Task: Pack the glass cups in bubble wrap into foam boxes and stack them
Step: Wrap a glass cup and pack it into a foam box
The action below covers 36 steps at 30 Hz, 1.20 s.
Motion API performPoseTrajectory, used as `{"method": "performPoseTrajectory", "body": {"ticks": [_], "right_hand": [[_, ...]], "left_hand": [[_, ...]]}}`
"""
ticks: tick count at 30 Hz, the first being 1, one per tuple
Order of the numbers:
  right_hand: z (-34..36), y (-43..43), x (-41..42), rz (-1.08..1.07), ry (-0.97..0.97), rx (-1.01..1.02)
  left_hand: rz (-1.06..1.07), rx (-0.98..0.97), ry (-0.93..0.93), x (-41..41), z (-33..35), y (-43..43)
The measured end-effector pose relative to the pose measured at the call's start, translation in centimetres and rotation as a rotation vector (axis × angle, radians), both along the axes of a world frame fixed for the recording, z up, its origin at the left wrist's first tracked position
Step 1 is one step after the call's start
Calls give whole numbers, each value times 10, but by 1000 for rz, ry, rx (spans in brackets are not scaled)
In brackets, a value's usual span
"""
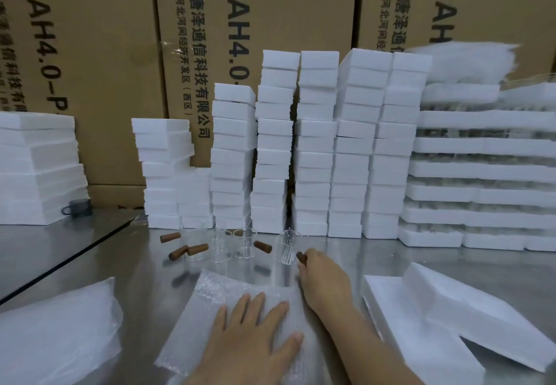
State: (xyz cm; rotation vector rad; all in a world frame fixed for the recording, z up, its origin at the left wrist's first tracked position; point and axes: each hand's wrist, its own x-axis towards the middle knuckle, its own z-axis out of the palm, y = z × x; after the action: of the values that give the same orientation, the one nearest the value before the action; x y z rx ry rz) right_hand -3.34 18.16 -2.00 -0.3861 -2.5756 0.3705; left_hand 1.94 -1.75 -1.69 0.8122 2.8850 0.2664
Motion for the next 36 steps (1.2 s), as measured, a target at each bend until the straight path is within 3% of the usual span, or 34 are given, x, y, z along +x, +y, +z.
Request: {"method": "performPoseTrajectory", "body": {"ticks": [8, 15, 17, 20, 24, 27, 36], "right_hand": [[-3, -25, 87, -88, -25, 9], [23, -37, 147, -181, 82, -284], [36, -42, 157, -152, 212, -461], [49, -57, 166, 5, 456, -757], [39, -81, 171, 153, 674, -909], [34, -88, 173, 221, 754, -865], [29, -84, 173, 235, 672, -825]], "left_hand": [[-10, 103, 70, 10, 5, -7], [53, 339, 273, 26, 20, -1], [117, 503, 173, 35, 31, 8], [153, 955, -140, 54, 44, 26], [-42, 1336, -412, 85, 57, 44], [-64, 1438, -415, 95, 65, 42], [-51, 1474, -477, 95, 66, 38]]}}
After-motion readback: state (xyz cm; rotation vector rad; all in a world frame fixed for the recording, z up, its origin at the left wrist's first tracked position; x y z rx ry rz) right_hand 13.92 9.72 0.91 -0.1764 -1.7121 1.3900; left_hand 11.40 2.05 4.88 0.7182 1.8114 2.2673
